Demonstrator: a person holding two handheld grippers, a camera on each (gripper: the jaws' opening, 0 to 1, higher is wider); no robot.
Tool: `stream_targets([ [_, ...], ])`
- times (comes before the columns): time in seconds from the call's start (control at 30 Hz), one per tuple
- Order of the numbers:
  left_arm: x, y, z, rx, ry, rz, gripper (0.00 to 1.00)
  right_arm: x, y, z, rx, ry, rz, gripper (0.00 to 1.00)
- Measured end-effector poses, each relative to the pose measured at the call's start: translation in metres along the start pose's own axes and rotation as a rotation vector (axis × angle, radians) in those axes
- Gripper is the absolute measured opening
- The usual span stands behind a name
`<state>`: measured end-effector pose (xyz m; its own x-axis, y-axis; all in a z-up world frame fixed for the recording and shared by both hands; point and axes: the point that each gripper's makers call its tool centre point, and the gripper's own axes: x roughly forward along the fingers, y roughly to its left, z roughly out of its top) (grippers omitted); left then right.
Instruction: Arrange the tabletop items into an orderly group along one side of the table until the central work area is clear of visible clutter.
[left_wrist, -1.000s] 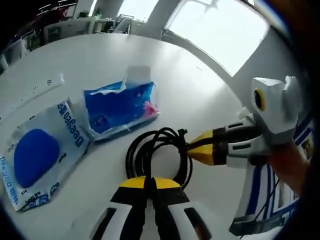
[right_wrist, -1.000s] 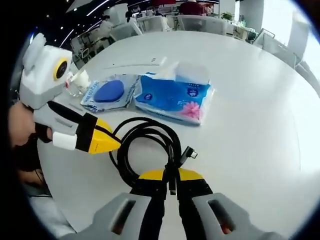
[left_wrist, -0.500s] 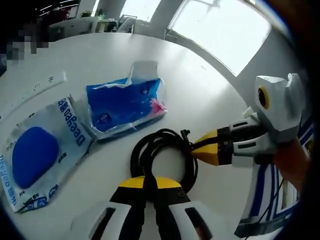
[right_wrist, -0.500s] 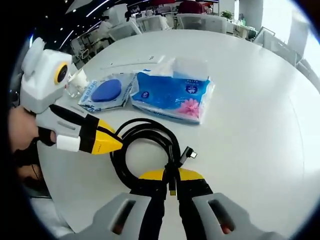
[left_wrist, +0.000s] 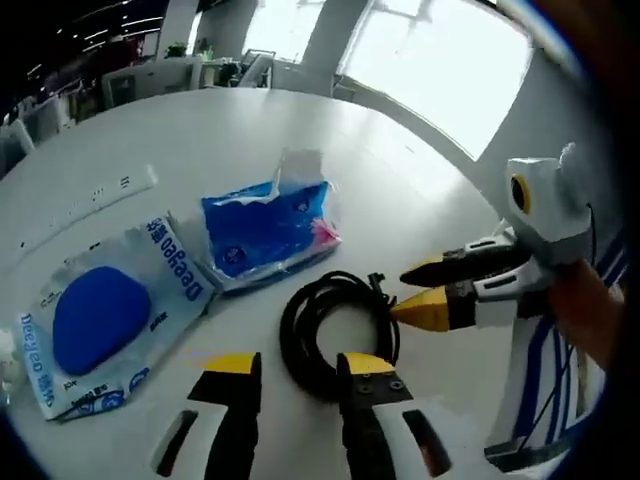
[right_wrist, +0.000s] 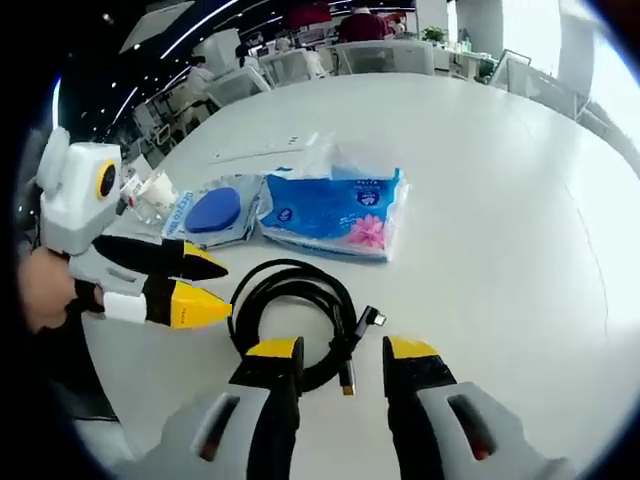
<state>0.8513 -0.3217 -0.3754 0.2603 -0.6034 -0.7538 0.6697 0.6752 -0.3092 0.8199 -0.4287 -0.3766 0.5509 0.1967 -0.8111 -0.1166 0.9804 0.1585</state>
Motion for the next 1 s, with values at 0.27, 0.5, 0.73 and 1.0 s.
stream_targets([
  [0.27, -0.063, -0.009, -0.005, 0.046, -0.159, 0.023, 0.70, -0.074, 0.022, 0.032, -0.001, -0.369, -0.017, 0.30],
  [0.5, -0.093, 0.016, -0.055, -0.045, -0.171, 0.180, 1.00, -0.069, 0.059, -0.005, 0.027, -0.443, -0.039, 0.92],
  [0.73, -0.134, 0.054, -0.076, -0.141, -0.232, 0.216, 1.00, -0.050, 0.080, -0.036, 0.075, -0.313, -0.031, 0.94],
  [1.0, -0.202, 0.114, -0.132, -0.183, -0.206, 0.351, 1.00, -0.059, 0.103, -0.035, 0.142, -0.348, -0.040, 1.00],
])
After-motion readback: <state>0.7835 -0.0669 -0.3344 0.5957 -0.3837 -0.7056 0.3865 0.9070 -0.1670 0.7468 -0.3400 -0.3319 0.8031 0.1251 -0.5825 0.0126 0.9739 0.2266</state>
